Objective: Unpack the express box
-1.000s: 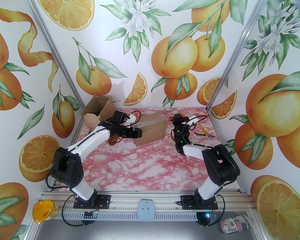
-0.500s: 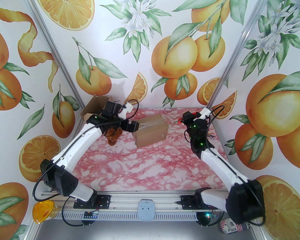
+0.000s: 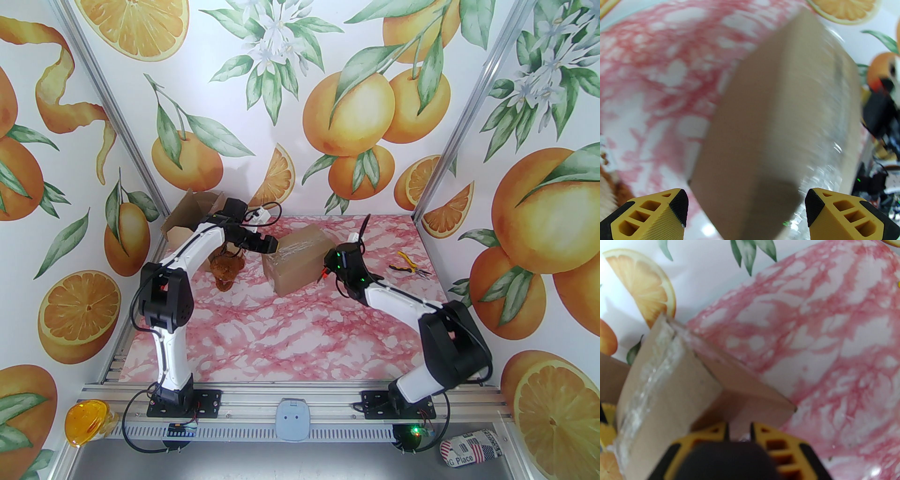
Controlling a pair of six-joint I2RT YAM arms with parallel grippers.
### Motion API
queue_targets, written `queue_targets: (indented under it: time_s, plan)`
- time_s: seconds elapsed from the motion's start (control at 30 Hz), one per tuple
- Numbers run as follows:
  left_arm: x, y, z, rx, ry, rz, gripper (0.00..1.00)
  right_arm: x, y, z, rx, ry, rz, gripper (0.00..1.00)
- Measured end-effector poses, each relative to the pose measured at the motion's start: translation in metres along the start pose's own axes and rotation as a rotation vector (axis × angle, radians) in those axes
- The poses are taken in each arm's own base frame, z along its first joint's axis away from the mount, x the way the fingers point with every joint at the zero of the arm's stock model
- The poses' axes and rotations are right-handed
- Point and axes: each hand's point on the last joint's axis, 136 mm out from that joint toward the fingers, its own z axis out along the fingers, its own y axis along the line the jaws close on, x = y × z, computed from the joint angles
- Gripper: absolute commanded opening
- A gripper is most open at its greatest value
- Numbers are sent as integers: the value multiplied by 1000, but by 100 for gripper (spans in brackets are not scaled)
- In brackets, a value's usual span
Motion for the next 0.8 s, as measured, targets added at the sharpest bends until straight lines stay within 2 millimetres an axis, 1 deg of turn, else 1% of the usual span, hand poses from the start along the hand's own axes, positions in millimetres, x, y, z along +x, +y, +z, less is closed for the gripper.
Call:
queue_targets:
  time_s: [0.03, 0.1, 0.17, 0.2, 0.23, 0.3, 0.4, 0.47, 0.53, 0.63, 0.67, 0.73, 0.8]
  plan:
    - [10, -10, -4, 24, 4, -8, 86, -8, 9, 5, -13, -11, -13, 0]
    - [29, -35, -14, 80, 9, -10, 87, -22, 28, 15, -59, -23, -36, 0]
    - [44, -63, -18, 128, 12, 0, 88, -32, 44, 24, -114, -22, -63, 0]
    - [51, -78, -17, 152, 17, 11, 88, -34, 48, 30, -140, -18, -70, 0]
    - [58, -93, -15, 178, 28, 23, 89, -37, 51, 36, -161, -15, -74, 0]
    - [74, -127, -2, 241, 67, 63, 89, -35, 58, 49, -206, 17, -85, 0]
    - [93, -159, 18, 296, 133, 100, 90, -23, 76, 62, -296, 88, -104, 0]
    - [100, -167, 25, 312, 156, 111, 90, -20, 89, 65, -353, 116, -123, 0]
    - [104, -171, 31, 314, 189, 124, 90, -19, 96, 65, -386, 127, -147, 0]
    - [107, -175, 31, 297, 221, 194, 91, -26, 93, 64, -400, 123, -149, 0]
    - [105, -175, 28, 283, 218, 244, 93, -31, 89, 63, -401, 120, -134, 0]
    - [97, -175, 19, 245, 192, 362, 99, -47, 78, 59, -398, 96, -95, 0]
    - [86, -175, 3, 187, 138, 525, 100, -74, 62, 50, -381, 45, -47, 0]
